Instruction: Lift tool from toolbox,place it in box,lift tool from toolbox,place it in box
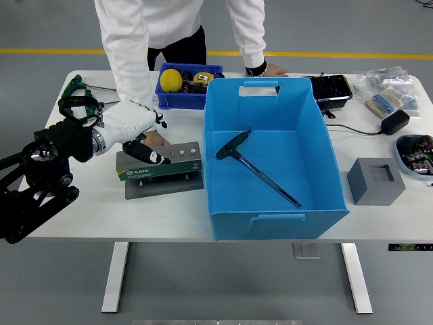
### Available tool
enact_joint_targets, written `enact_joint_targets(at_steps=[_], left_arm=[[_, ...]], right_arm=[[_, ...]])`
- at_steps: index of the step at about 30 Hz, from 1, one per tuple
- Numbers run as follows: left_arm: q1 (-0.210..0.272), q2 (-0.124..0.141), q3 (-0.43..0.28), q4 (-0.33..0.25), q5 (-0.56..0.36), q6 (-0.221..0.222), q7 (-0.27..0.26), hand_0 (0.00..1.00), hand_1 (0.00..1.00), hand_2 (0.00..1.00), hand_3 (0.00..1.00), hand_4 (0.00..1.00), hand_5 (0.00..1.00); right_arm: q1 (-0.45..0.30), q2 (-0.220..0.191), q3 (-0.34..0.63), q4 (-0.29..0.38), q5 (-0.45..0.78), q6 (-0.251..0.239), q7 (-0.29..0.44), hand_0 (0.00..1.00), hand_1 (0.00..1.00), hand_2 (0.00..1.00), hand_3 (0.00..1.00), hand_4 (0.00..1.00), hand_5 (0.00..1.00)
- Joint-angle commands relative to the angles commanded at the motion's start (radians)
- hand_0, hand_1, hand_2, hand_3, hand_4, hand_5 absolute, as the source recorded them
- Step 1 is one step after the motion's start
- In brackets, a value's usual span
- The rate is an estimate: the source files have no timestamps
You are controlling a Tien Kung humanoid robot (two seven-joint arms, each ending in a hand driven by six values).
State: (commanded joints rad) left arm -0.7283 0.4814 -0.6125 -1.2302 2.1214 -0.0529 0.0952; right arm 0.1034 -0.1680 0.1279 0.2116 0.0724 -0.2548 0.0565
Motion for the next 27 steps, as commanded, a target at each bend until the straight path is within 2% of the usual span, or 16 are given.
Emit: enact_joint_targets(at_steps=[1, 6, 7, 12, 13, 27], left_arm=[[-0.002, 0.0, 0.006, 0.006, 0.003, 0.003, -0.001, 0.597, 0.636, 0.655, 0.626, 0.998, 0.707], [-0.006, -0.002, 0.013, 0.042, 0.009, 0.008, -0.001, 0.597, 0.636, 0.655, 0.626, 0.998, 0.707], [-0.006, -0.002, 0.013, 0.048, 0.01, 0.007, -0.001, 0.591, 0.593, 0.596, 0.543, 0.998, 0.746], [-0.008, -0.002, 0.012, 0.054, 0.008, 0.004, -0.002, 0.591, 0.593, 0.596, 0.543, 0.998, 0.746], [-0.009, -0.002, 0.012, 0.055, 0.007, 0.002, -0.002, 0.593, 0.58, 0.569, 0.436, 0.998, 0.75], [-0.012, -0.007, 0.02, 0.07, -0.029, -0.023, 0.011, 0.581, 0.545, 0.55, 0.417, 0.998, 0.765]], right_arm=[[0.0, 0.0, 0.0, 0.0, 0.0, 0.0, 0.0, 0.665, 0.631, 0.708, 0.58, 0.83, 0.752], [0.001, 0.001, 0.002, 0.0, -0.002, -0.001, -0.001, 0.665, 0.631, 0.708, 0.58, 0.83, 0.752], [0.001, 0.001, 0.002, 0.0, -0.001, -0.001, -0.001, 0.664, 0.631, 0.708, 0.58, 0.829, 0.754], [0.001, 0.001, 0.004, 0.001, -0.006, -0.001, -0.002, 0.664, 0.631, 0.708, 0.58, 0.829, 0.754], [0.001, 0.001, 0.005, 0.0, -0.007, -0.001, -0.002, 0.664, 0.631, 0.708, 0.58, 0.828, 0.755], [0.001, 0.001, 0.006, 0.001, -0.009, -0.002, -0.002, 0.664, 0.63, 0.709, 0.58, 0.828, 0.756]])
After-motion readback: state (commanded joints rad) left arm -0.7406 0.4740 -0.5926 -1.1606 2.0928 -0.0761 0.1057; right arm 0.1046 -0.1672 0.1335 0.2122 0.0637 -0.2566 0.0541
